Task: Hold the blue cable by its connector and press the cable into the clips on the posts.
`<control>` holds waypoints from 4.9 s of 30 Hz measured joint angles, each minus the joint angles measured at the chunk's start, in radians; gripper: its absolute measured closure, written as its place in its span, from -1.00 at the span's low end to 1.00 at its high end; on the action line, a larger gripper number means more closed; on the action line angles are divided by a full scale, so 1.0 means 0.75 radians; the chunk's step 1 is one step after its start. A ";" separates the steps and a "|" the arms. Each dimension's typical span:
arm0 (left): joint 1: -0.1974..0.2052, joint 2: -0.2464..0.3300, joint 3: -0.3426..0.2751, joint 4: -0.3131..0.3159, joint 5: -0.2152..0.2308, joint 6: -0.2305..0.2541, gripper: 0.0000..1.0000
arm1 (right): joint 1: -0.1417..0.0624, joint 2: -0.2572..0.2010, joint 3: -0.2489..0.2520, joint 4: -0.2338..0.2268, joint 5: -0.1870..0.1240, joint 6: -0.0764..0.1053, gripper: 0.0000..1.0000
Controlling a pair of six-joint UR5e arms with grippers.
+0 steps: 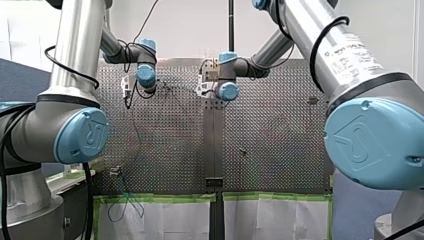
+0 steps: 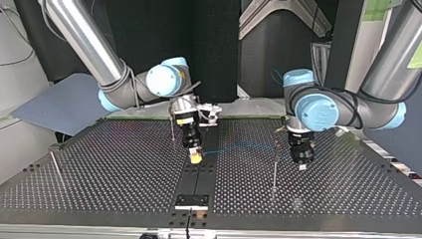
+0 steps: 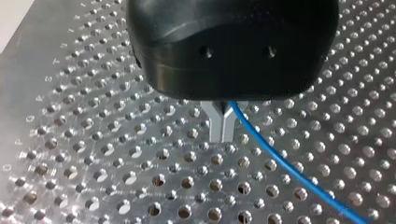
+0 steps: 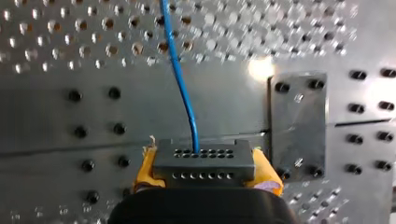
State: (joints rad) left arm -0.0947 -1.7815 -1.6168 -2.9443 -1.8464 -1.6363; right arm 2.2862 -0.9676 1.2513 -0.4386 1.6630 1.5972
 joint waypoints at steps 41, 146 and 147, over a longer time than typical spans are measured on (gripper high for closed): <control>-0.014 0.051 0.025 -0.238 -0.053 0.000 -1.00 | -0.053 0.011 -0.021 0.047 0.005 0.002 1.00; -0.288 0.271 -0.171 -0.158 -0.012 0.120 -1.00 | -0.039 0.018 -0.021 0.047 -0.006 0.041 1.00; -0.294 0.261 -0.163 -0.156 -0.019 0.134 -1.00 | -0.039 0.018 -0.021 0.047 -0.006 0.041 1.00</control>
State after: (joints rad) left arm -0.3152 -1.5861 -1.7391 -3.0611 -1.8610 -1.5356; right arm 2.2572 -0.9542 1.2358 -0.4035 1.6584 1.6280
